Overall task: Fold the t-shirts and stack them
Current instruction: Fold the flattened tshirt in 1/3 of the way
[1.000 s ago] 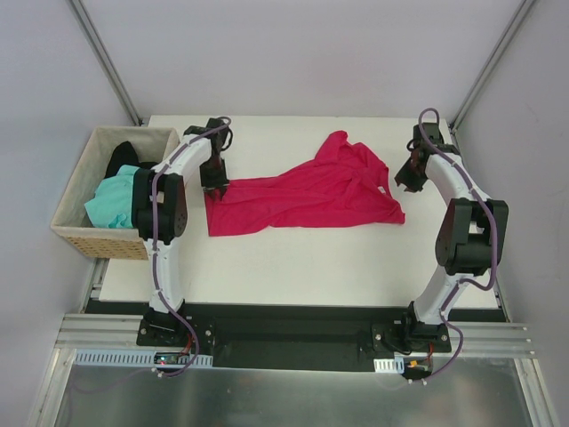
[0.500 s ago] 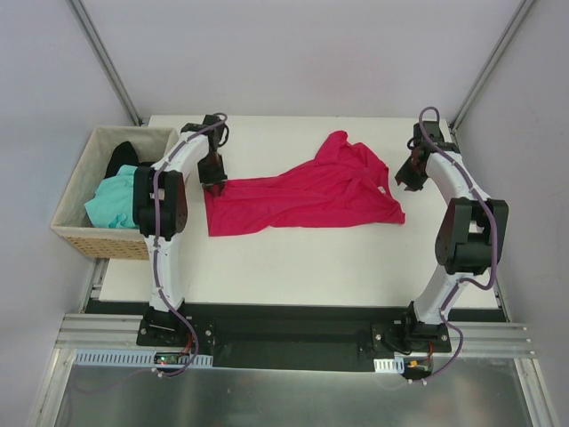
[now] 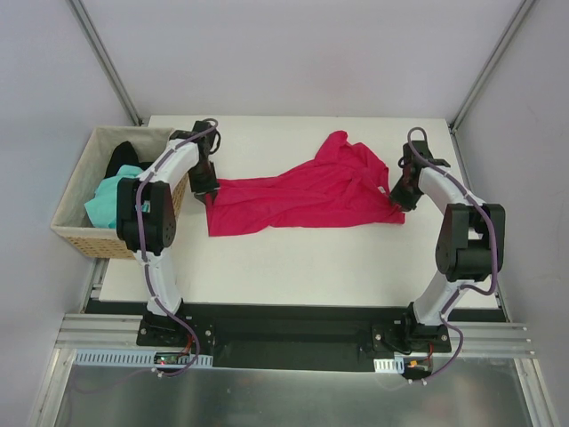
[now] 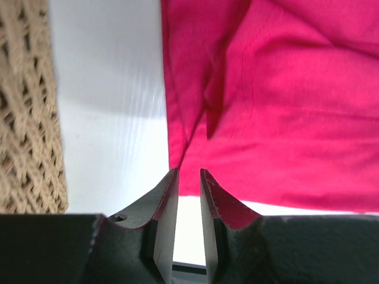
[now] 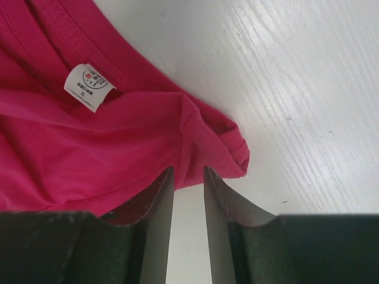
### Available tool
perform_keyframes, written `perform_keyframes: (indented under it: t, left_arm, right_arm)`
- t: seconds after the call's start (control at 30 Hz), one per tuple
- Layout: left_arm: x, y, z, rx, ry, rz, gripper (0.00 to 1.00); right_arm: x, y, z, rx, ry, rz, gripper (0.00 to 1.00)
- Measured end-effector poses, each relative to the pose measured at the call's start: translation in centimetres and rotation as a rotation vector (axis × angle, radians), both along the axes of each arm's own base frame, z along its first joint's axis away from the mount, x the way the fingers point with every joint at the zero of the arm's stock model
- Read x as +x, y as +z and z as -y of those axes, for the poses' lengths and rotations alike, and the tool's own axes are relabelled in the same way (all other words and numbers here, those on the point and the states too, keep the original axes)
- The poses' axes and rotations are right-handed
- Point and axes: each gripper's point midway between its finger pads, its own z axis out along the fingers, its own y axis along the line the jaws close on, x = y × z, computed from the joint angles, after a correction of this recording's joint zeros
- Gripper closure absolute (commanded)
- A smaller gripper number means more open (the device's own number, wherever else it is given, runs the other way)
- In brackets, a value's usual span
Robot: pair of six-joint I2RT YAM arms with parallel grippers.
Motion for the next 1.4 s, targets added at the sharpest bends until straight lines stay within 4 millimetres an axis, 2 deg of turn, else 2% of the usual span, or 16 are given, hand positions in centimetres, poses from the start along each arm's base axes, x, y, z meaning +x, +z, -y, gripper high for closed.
perform_keyframes:
  t: [0.17, 0.53, 0.93, 1.23, 1.4]
  left_arm:
    - [-1.0, 1.3, 0.1, -0.006, 0.009, 0.025, 0.8]
    - [-2.6, 0.3, 0.5, -0.002, 0.007, -0.018, 0.81]
    - [-2.6, 0.4, 0.7, -0.005, 0.015, -0.015, 0.81]
    - [-2.6, 0.4, 0.8, -0.005, 0.014, -0.015, 0.81]
    - [-2.6, 0.4, 0.8, -0.005, 0.014, -0.015, 0.81]
  right_arm:
    - [0.1, 0.0, 0.0, 0.0, 0.001, 0.014, 0.7]
    - [0.0, -0.7, -0.2, 0.012, 0.002, 0.017, 0.72]
    - [1.1, -1.7, -0.5, 0.026, 0.008, 0.002, 0.76]
    - [1.4, -1.6, -0.4, 0.023, 0.006, 0.006, 0.76]
    - [2.7, -0.7, -0.2, 0.017, 0.004, 0.033, 0.75]
